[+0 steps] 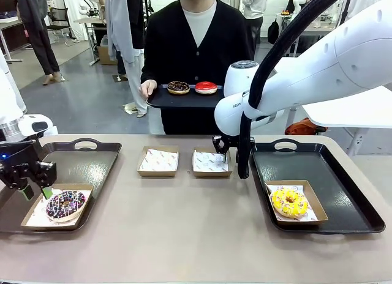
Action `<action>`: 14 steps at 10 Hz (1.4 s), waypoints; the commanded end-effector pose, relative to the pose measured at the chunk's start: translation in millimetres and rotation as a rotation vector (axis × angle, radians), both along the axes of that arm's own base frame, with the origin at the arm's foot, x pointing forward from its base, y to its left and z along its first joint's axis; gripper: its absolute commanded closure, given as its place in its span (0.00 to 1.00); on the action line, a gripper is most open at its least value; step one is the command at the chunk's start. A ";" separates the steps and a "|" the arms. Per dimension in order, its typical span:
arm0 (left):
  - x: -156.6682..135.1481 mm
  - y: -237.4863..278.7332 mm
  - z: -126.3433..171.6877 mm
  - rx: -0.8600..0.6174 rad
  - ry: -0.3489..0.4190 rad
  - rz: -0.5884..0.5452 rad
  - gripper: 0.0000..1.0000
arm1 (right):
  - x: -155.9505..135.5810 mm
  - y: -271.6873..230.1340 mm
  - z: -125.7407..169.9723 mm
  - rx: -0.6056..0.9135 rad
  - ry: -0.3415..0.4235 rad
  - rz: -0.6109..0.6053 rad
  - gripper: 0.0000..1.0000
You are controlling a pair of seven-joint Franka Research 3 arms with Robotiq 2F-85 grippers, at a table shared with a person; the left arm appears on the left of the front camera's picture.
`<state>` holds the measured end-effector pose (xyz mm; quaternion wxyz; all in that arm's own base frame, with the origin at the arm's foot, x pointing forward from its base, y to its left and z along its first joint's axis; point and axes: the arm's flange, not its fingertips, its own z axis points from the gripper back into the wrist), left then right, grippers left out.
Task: Individually package the donuts and arrange them on the tray.
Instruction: Place the picked Paper togo box on the Handle tray while simultaneously picking up another Paper togo box from the table with the other hand.
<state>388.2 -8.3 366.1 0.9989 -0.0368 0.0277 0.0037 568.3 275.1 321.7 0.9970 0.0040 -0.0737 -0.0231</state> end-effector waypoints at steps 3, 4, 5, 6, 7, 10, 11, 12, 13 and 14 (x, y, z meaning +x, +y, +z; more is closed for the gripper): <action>-1.4 2.6 2.9 -0.029 -0.019 -0.006 0.00 | 4.0 2.2 -3.1 -0.001 0.006 -0.030 1.00; -1.9 3.3 3.5 -0.033 -0.017 -0.007 0.00 | 3.9 2.4 -2.6 -0.004 0.006 -0.034 1.00; -2.0 3.8 3.8 -0.038 -0.016 -0.011 0.00 | 4.0 2.0 -2.3 -0.009 0.005 -0.040 1.00; -2.5 4.6 4.0 -0.044 -0.017 -0.013 0.04 | 4.1 1.4 -1.8 -0.025 0.007 -0.055 1.00; -3.0 5.2 3.9 -0.051 -0.017 -0.016 0.00 | 3.3 0.9 1.4 -0.024 0.006 -0.059 1.00; -28.1 26.7 36.0 -0.363 -0.070 -0.065 0.00 | -21.6 0.1 83.5 -0.020 -0.058 -0.045 1.00; -44.9 47.6 51.3 -0.492 -0.129 -0.073 0.00 | -25.2 -3.9 119.0 -0.016 -0.102 -0.043 1.00; -57.9 69.5 61.7 -0.589 -0.191 -0.064 0.00 | -22.3 -10.7 144.7 -0.016 -0.118 -0.064 1.00; -66.4 95.5 70.8 -0.694 -0.236 -0.050 0.00 | -17.2 -15.5 165.2 -0.022 -0.127 -0.071 1.00; -77.2 123.4 79.2 -0.794 -0.293 -0.051 0.00 | -11.9 -17.7 180.3 -0.025 -0.134 -0.080 1.00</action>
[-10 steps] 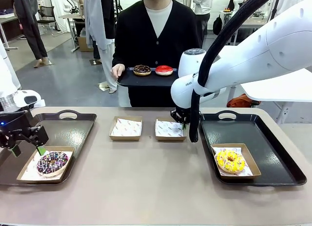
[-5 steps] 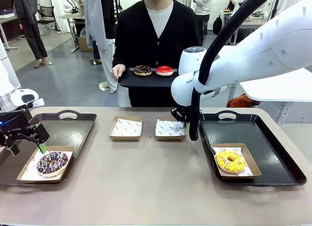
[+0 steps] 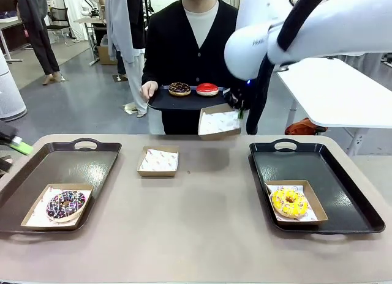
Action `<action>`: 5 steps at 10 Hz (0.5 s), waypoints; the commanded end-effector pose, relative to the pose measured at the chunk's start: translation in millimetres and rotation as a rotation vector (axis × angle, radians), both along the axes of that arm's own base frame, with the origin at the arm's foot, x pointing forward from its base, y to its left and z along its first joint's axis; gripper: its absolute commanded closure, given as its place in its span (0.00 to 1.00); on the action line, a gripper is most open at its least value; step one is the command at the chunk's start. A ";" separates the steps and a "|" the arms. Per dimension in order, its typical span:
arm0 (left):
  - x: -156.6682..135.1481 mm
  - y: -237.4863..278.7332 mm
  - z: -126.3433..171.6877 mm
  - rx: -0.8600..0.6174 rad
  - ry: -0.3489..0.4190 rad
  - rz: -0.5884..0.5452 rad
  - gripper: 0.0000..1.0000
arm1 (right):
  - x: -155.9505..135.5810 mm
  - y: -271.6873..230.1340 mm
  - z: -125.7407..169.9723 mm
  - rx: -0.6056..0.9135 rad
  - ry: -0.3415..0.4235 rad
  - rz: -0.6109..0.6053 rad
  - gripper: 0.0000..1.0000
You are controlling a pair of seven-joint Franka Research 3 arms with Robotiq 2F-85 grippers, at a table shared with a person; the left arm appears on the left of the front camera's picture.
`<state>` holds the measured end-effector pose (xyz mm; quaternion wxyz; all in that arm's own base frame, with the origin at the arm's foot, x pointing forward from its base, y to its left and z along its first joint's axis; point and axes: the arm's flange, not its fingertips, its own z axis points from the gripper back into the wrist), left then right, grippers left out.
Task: Individually package the donuts and arrange them on the tray.
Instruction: Place the picked Paper togo box on the Handle tray while simultaneously picking up another Paper togo box from the table with the other hand.
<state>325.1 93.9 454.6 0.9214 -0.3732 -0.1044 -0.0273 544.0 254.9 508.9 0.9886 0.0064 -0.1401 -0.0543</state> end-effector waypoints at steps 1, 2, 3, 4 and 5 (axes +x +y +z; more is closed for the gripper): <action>-31.1 55.2 -0.5 -0.205 -0.079 -0.007 0.00 | 15.0 6.2 4.8 -0.037 0.004 -0.015 1.00; -41.9 84.0 -2.7 -0.283 -0.100 0.020 0.00 | 20.1 8.2 10.3 -0.047 0.012 -0.011 1.00; -46.6 107.8 -4.5 -0.356 -0.100 0.040 0.00 | 25.7 14.7 12.2 -0.045 0.032 -0.004 1.00; -51.6 124.0 -8.0 -0.417 -0.097 0.052 0.00 | 29.6 19.5 14.3 -0.049 0.051 0.001 1.00; -45.3 140.3 -21.8 -0.472 -0.078 0.045 0.00 | 38.7 22.9 15.9 -0.057 0.061 0.010 1.00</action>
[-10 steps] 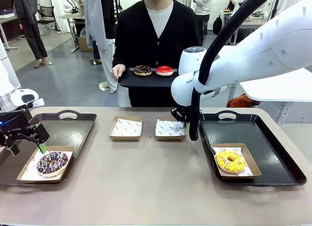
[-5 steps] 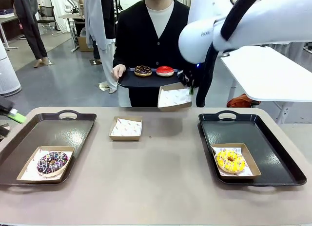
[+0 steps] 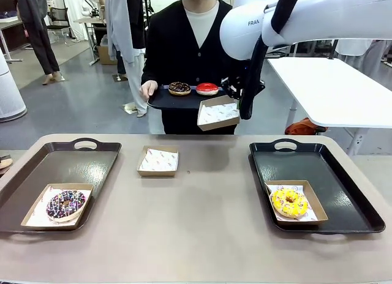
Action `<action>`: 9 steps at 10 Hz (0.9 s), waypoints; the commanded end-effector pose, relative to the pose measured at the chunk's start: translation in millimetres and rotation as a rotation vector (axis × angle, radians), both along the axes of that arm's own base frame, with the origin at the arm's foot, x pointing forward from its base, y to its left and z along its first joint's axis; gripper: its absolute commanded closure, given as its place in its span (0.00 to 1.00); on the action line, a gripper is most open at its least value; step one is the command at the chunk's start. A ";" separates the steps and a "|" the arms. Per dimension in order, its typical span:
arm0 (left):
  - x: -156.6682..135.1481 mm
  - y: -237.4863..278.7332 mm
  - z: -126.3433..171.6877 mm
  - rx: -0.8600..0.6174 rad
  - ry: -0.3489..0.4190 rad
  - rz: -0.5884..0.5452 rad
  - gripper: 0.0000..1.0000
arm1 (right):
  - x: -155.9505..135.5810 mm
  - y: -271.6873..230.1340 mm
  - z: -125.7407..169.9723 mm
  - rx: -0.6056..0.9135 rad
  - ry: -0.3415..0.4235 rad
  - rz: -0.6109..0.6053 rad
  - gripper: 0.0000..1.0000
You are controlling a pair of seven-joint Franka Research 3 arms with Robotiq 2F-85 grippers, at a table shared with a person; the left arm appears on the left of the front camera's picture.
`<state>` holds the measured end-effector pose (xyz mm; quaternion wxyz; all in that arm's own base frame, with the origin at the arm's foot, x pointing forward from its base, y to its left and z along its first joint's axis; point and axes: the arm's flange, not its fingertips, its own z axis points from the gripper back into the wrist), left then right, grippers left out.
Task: Individually package the donuts and arrange them on the tray.
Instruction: Place the picked Paper togo box on the Handle tray while simultaneously picking up another Paper togo box from the table with the other hand.
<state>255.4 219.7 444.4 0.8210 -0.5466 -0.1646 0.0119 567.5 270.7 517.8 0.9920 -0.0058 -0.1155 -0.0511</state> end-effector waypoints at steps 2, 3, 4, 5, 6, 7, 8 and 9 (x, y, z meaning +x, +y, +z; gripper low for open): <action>20.0 34.6 -36.8 -0.139 0.040 -0.059 0.00 | 14.5 13.9 8.2 -0.039 0.036 0.020 1.00; 19.1 42.8 -44.3 -0.165 0.047 -0.070 0.00 | 14.4 15.1 8.3 -0.039 0.044 0.026 1.00; 17.0 49.4 -50.1 -0.182 0.045 -0.075 0.00 | 15.0 13.9 7.9 -0.044 0.047 0.031 1.00; 12.2 53.1 -50.6 -0.187 0.050 -0.076 0.00 | 13.2 14.6 8.8 -0.046 0.054 0.034 1.00; 15.1 51.8 -51.1 -0.192 0.048 -0.074 0.00 | 13.6 13.1 8.4 -0.041 0.058 0.056 1.00; 18.8 47.7 -49.7 -0.191 0.046 -0.071 0.00 | 8.4 13.9 6.4 -0.019 0.049 0.013 1.00; 19.3 45.5 -44.6 -0.172 0.047 -0.075 0.00 | 8.4 13.9 6.4 -0.019 0.049 0.013 1.00; 21.4 41.7 -42.1 -0.154 0.041 -0.080 0.00 | 8.4 13.9 6.4 -0.019 0.049 0.013 1.00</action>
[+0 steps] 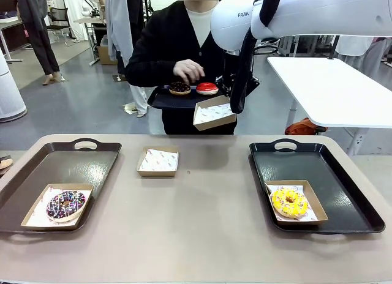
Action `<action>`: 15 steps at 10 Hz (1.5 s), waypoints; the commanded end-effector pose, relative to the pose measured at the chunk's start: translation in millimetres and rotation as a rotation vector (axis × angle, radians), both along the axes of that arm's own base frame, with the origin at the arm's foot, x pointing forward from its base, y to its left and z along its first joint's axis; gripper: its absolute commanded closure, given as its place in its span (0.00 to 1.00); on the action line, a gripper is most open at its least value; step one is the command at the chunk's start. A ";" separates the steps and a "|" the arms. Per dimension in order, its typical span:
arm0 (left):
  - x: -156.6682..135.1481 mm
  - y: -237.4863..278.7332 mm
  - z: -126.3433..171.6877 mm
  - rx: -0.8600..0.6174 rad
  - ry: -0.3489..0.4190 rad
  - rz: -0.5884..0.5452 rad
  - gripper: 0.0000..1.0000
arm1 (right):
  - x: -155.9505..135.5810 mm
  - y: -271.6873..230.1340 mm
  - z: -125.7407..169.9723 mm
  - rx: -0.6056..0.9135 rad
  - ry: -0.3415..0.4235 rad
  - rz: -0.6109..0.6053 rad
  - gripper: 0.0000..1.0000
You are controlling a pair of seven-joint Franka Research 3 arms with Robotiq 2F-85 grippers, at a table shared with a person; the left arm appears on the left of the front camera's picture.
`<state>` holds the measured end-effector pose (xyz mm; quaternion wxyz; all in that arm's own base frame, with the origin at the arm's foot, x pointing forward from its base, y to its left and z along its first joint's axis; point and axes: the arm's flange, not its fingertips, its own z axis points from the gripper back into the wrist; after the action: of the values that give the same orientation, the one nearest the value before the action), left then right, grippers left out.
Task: Individually package the donuts and arrange them on the tray.
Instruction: Place the picked Paper togo box on the Handle tray while simultaneously picking up another Paper togo box from the table with the other hand.
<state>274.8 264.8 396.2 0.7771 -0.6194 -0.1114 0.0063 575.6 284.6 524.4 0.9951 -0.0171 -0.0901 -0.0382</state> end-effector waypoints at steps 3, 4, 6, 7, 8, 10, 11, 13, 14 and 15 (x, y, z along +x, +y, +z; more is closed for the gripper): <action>0.0 0.0 0.0 0.000 0.000 0.000 0.00 | 0.4 0.0 -0.2 0.004 -0.004 -0.011 1.00; 0.0 0.0 0.0 0.000 0.000 0.000 0.00 | 0.4 0.0 -0.2 0.004 -0.004 -0.011 1.00; 0.0 0.0 0.0 0.000 0.000 0.000 0.00 | 0.4 0.0 -0.2 0.004 -0.004 -0.011 1.00; 0.0 0.0 0.0 0.000 0.000 0.000 0.00 | 0.4 0.0 -0.2 0.004 -0.004 -0.011 1.00; 0.0 0.0 0.0 0.000 0.000 0.000 0.00 | 0.4 0.0 -0.2 0.004 -0.004 -0.011 1.00; 0.0 0.0 0.0 0.000 0.000 0.000 0.00 | 0.4 0.0 -0.2 0.004 -0.004 -0.011 1.00; 0.0 0.0 0.0 0.000 0.000 0.000 0.00 | 0.4 0.0 -0.2 0.004 -0.004 -0.011 1.00; 0.0 0.0 0.0 0.000 0.000 0.000 0.00 | 0.4 0.0 -0.2 0.004 -0.004 -0.011 1.00; 0.0 0.0 0.0 0.000 0.000 0.000 0.00 | 0.4 0.0 -0.2 0.004 -0.004 -0.011 1.00; 0.0 0.0 0.0 0.000 0.000 0.000 0.00 | 0.4 0.0 -0.2 0.004 -0.004 -0.011 1.00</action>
<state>276.8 263.5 395.2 0.7792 -0.6173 -0.1085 0.0066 575.6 284.6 524.4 0.9950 -0.0171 -0.0901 -0.0382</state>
